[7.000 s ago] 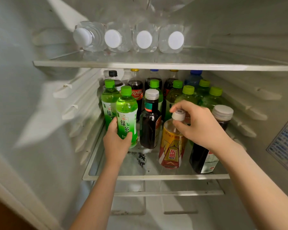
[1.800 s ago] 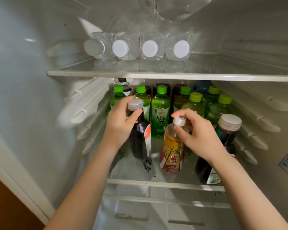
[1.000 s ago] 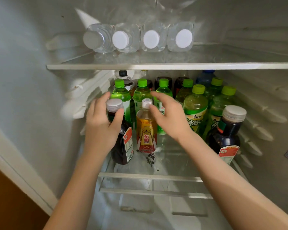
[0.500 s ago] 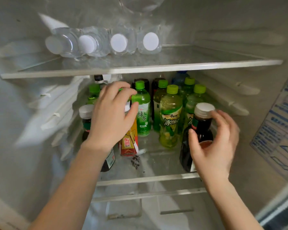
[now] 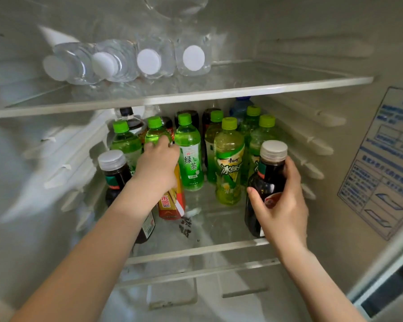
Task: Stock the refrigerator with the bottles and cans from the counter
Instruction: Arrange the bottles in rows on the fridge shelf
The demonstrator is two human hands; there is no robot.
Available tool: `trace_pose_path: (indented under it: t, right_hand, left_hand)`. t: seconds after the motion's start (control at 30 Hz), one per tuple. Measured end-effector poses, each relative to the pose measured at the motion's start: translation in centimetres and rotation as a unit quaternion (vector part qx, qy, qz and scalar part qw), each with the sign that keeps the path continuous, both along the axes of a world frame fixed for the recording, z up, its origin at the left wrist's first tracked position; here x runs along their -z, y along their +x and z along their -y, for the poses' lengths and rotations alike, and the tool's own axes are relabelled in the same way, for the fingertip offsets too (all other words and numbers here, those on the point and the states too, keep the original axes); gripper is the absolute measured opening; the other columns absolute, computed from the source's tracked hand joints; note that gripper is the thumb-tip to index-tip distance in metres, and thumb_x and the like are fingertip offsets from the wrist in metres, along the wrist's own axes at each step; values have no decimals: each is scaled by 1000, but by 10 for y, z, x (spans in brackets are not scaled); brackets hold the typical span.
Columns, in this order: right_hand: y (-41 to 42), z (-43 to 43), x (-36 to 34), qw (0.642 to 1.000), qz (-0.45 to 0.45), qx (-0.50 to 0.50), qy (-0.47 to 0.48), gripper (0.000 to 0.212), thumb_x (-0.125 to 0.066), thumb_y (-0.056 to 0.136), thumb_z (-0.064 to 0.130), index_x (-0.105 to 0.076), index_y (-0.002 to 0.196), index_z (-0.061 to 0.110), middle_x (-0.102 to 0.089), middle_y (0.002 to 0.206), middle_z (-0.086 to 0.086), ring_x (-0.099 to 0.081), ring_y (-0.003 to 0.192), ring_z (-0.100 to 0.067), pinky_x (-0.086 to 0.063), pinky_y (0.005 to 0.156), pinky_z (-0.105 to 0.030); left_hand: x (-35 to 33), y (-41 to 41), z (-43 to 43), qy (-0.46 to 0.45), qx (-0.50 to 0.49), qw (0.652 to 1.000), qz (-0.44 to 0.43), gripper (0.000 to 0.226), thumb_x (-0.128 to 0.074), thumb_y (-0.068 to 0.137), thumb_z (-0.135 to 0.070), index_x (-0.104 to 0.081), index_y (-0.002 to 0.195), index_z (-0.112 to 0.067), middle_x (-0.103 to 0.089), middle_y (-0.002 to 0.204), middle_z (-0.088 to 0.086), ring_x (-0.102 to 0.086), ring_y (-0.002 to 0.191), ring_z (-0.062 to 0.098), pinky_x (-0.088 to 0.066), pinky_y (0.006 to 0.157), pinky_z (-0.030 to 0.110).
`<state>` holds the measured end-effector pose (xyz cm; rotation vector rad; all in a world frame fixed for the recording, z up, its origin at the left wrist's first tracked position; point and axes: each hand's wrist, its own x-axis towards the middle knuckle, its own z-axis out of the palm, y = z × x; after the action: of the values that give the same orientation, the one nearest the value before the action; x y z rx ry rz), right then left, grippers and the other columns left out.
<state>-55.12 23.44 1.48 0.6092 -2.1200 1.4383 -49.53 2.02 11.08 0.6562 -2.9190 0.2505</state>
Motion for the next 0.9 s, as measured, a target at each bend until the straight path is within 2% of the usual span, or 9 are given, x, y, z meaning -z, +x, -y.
trace_pose_path:
  t: [0.13, 0.3, 0.4, 0.47, 0.57, 0.63, 0.7, 0.77, 0.9]
  right_hand:
    - [-1, 0, 2, 1000, -6, 1, -7, 84, -76, 75, 25, -28, 143, 29, -47, 140, 7, -48, 125, -16, -35, 95, -25]
    - [-4, 2, 4, 1000, -16, 5, -13, 83, -76, 75, 26, -26, 140, 38, -49, 136, 12, -49, 123, -13, -35, 93, -24]
    - [-5, 4, 7, 1000, -19, 17, -12, 81, -73, 75, 30, -26, 141, 35, -49, 137, 9, -49, 124, -15, -36, 94, -26]
    - [-5, 6, 8, 1000, -19, 23, -11, 79, -68, 74, 37, -26, 141, 34, -50, 137, 8, -50, 124, -16, -36, 95, -26]
    - [-5, 6, 9, 999, -21, 27, -12, 79, -65, 73, 41, -26, 141, 36, -50, 137, 9, -50, 123, -15, -37, 94, -26]
    - [-5, 6, 9, 999, -24, 27, -11, 78, -64, 73, 43, -26, 141, 37, -50, 137, 9, -51, 123, -15, -36, 94, -26]
    - [-5, 5, 9, 999, -23, 26, -12, 78, -65, 74, 43, -25, 141, 38, -50, 137, 10, -50, 123, -15, -36, 94, -25]
    - [-7, 3, 10, 999, -26, 19, -14, 77, -67, 76, 41, -26, 141, 39, -50, 137, 11, -50, 123, -15, -36, 95, -25]
    - [-8, 0, 10, 999, -29, 12, -8, 78, -71, 78, 37, -25, 142, 36, -50, 138, 8, -51, 124, -17, -38, 97, -29]
  left_hand:
    - [-5, 4, 8, -18, -39, 999, 19, 55, -80, 69, -18, -51, 115, -9, -39, 126, 10, -39, 116, 34, -43, 76, 38]
    - [-3, 1, 10, -63, -101, 992, 47, 65, -78, 73, -22, -47, 128, -10, -37, 130, 12, -37, 120, 35, -41, 74, 36]
    - [0, -2, 3, -103, -100, 988, 53, 70, -73, 74, -21, -42, 135, -9, -32, 138, 14, -28, 129, 36, -38, 96, 42]
    - [1, 3, -1, -132, -84, 986, 52, 73, -73, 74, -28, -41, 137, -12, -29, 144, 14, -18, 137, 37, -19, 113, 51]
    - [0, 23, -1, -137, 34, 983, -116, 58, -71, 76, -40, -55, 126, -15, -39, 142, 12, -23, 138, 35, -10, 114, 55]
    - [1, 40, 3, -132, 107, 940, -296, 38, -68, 79, -35, -64, 111, -14, -52, 131, 10, -40, 128, 34, -23, 110, 52]
    - [3, 54, 6, -118, 107, 890, -428, 28, -62, 83, -30, -65, 106, -14, -56, 124, 9, -48, 118, 35, -34, 100, 45]
    - [7, 63, 15, -53, 68, 879, -469, 32, -60, 85, -27, -61, 114, -14, -55, 123, 11, -47, 116, 35, -35, 95, 38]
    - [15, 71, 38, 138, 48, 907, -394, 45, -61, 87, -18, -50, 131, -16, -51, 131, 5, -41, 118, 9, -26, 97, 21]
